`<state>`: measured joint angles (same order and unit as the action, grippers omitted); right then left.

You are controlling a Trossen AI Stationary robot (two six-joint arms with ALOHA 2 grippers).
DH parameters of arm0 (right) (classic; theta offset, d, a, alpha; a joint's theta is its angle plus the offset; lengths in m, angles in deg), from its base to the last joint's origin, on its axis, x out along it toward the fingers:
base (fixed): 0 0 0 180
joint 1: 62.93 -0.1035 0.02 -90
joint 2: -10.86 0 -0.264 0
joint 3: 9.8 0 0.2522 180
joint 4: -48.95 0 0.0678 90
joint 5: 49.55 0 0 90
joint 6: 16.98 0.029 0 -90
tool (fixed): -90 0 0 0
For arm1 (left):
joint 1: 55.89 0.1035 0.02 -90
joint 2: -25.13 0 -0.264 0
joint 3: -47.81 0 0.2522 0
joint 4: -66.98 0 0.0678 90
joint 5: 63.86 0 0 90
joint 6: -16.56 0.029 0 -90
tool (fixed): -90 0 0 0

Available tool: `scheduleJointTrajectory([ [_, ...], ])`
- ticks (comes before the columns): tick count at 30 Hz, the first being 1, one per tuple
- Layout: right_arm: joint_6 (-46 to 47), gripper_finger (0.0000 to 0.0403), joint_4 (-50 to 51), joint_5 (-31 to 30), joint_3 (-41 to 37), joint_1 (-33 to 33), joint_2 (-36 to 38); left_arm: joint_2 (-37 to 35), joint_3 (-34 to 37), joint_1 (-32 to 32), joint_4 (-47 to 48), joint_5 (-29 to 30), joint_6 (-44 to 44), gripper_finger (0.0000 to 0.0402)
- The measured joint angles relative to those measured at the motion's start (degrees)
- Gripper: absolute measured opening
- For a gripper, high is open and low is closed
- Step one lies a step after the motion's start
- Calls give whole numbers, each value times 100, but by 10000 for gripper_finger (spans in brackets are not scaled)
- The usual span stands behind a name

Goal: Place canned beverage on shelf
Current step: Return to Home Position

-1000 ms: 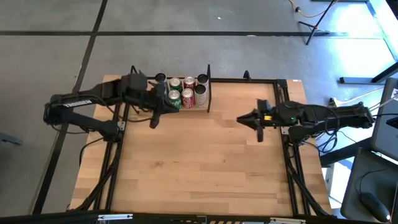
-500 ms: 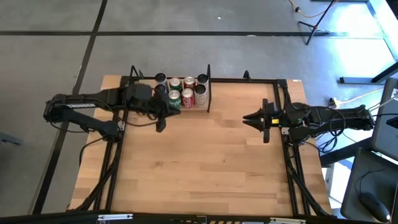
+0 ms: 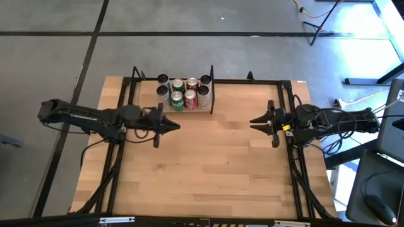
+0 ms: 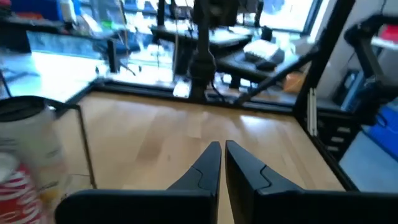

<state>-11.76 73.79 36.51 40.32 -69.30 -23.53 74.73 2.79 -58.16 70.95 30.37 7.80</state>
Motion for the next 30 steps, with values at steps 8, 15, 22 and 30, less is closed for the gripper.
scheduleJointTrajectory([
  [8, 460, 76, -1307, -52, -1410, 0, 649, -1401, 1165, -59, -185, 587, -9, 9],
  [15, 544, 76, -2055, -55, -2332, 0, 1564, -2289, 2016, -59, -163, 550, -11, 9],
  [22, 685, 76, -2009, -55, -2922, 2, 2377, -3134, 2665, -57, -183, 621, -53, 9],
  [30, 1136, 76, -1945, 22, -3595, 0, 3217, -4415, 3079, -55, 100, 330, -463, 9],
])
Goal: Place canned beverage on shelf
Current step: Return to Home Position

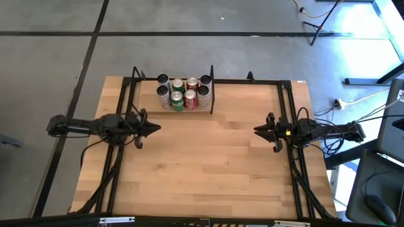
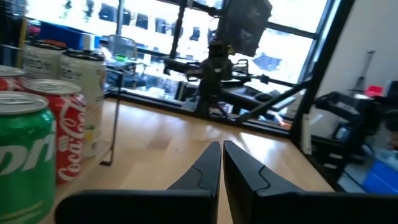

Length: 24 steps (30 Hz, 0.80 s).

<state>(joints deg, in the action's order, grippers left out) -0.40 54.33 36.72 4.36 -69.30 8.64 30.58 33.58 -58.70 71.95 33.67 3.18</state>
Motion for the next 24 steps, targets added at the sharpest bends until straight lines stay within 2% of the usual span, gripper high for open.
scheduleJointTrajectory([
  [5, -9, 76, 558, 179, 2, 0, 205, -548, 3, 0, 545, -273, -16, 9],
  [10, 4, 76, 678, 190, 4, 0, 206, -535, 4, 6, 727, -210, 75, 9],
  [15, 404, 76, 691, 184, 7, 0, 208, -500, 4, 7, 731, -254, 170, 9],
  [24, 408, 76, 699, 186, 7, 0, 206, -460, 4, 7, 734, -254, 193, 9],
])
